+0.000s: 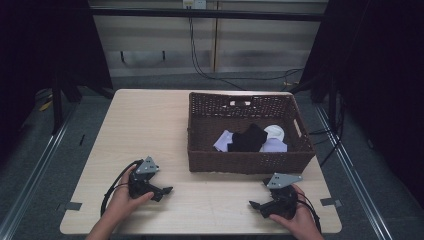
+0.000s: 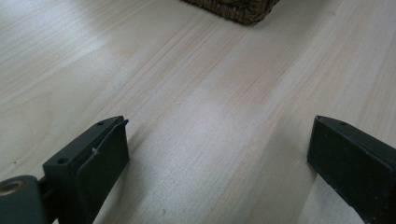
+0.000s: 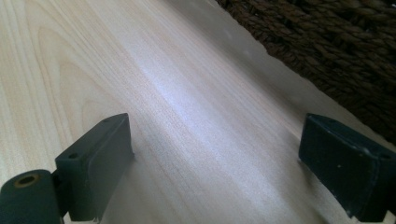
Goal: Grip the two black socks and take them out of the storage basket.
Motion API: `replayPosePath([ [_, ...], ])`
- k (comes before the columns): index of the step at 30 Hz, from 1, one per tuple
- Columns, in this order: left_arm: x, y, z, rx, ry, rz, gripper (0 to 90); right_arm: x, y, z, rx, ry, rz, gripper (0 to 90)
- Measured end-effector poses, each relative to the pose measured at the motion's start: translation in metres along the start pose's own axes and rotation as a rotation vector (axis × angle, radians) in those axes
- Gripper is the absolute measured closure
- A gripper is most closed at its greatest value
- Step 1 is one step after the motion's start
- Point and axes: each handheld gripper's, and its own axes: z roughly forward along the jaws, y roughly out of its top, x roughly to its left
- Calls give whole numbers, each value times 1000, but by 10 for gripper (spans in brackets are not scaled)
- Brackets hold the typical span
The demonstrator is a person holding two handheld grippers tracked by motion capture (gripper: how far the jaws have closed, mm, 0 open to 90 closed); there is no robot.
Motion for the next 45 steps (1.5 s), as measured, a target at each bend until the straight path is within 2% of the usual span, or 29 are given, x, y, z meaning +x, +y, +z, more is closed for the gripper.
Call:
replayPosePath([
  [9, 0, 0, 0, 0, 2, 4, 47, 0, 0, 0, 1, 1, 7, 96],
  [14, 0, 0, 0, 1, 2, 4, 45, -1, 3, -2, 34, 4, -3, 127],
  [19, 0, 0, 0, 3, 1, 6, 43, -3, 8, -7, 108, 11, -11, 135],
  [23, 0, 0, 0, 5, 0, 7, 40, -6, 14, -10, 179, 54, 9, 139],
  [26, 0, 0, 0, 5, 0, 7, 40, -8, 18, -10, 193, 56, -2, 142],
  [28, 0, 0, 0, 5, 0, 7, 40, -10, 22, -10, 204, 70, 15, 151],
  [31, 0, 0, 0, 5, 0, 7, 39, -11, 29, -10, 279, 89, 24, 178],
  [32, 0, 0, 0, 6, 0, 7, 39, -11, 33, -9, 334, 102, 19, 186],
  [33, 0, 0, 0, 6, 0, 7, 39, -11, 33, -9, 334, 102, 19, 186],
  [35, 0, 0, 0, 7, -5, 7, 37, -11, 37, -9, 401, 112, 9, 189],
  [36, 0, 0, 0, 7, -5, 7, 36, -10, 40, -9, 466, 106, -9, 209],
  [37, 0, 0, 0, 4, -5, 3, 36, -10, 40, -9, 466, 106, -9, 209],
  [38, 0, 0, 0, 4, -6, 2, 35, -9, 43, -10, 521, 103, -13, 209],
  [40, 0, 0, 0, 4, -6, 2, 34, -10, 44, -10, 534, 107, -28, 209],
  [41, 0, 0, 0, 4, -6, 3, 34, -9, 45, -9, 576, 104, -29, 209],
  [42, 0, 0, 0, 4, -6, 3, 34, -10, 46, -9, 591, 102, -58, 209],
  [45, 0, 0, 0, 4, -6, 2, 34, -8, 48, -10, 613, 96, -61, 210],
])
